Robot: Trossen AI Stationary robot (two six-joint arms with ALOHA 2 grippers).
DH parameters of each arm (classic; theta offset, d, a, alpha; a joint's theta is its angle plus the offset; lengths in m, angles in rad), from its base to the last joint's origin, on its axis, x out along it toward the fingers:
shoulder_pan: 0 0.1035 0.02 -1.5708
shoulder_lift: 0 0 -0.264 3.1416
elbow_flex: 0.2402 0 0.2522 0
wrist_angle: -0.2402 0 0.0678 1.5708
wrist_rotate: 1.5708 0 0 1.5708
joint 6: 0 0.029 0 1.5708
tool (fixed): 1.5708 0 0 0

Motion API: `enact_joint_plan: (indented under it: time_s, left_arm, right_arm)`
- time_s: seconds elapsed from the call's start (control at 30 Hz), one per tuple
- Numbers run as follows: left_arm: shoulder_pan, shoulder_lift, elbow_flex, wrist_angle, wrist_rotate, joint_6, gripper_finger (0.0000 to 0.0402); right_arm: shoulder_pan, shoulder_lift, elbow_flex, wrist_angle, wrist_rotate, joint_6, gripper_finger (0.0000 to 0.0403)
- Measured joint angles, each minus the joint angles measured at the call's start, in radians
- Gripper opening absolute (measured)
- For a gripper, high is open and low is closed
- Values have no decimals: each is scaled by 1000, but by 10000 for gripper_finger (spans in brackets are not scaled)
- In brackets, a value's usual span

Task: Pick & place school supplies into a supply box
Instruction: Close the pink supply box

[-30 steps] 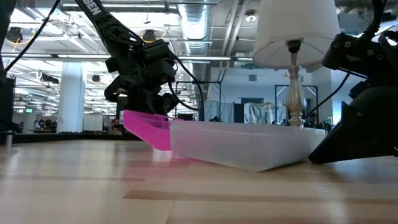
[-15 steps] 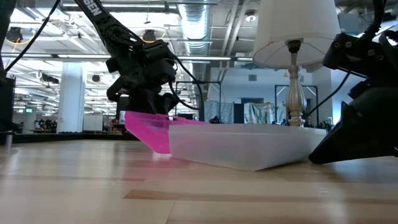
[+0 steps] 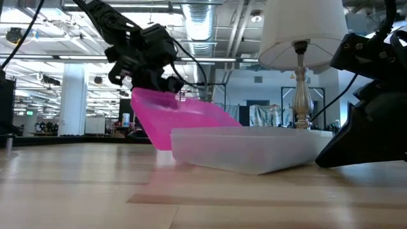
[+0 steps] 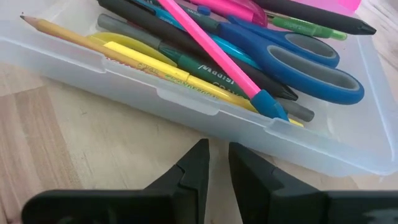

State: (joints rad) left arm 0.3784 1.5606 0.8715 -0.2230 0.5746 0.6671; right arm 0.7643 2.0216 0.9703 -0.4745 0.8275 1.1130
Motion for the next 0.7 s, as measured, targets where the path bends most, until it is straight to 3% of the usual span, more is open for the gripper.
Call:
enact_joint_plan:
  time_s: [0.7]
  left_arm:
    - [-117, -35, 0, 54, 1, -24, 132]
  right_arm:
    - [1, 0, 0, 5, 2, 3, 63]
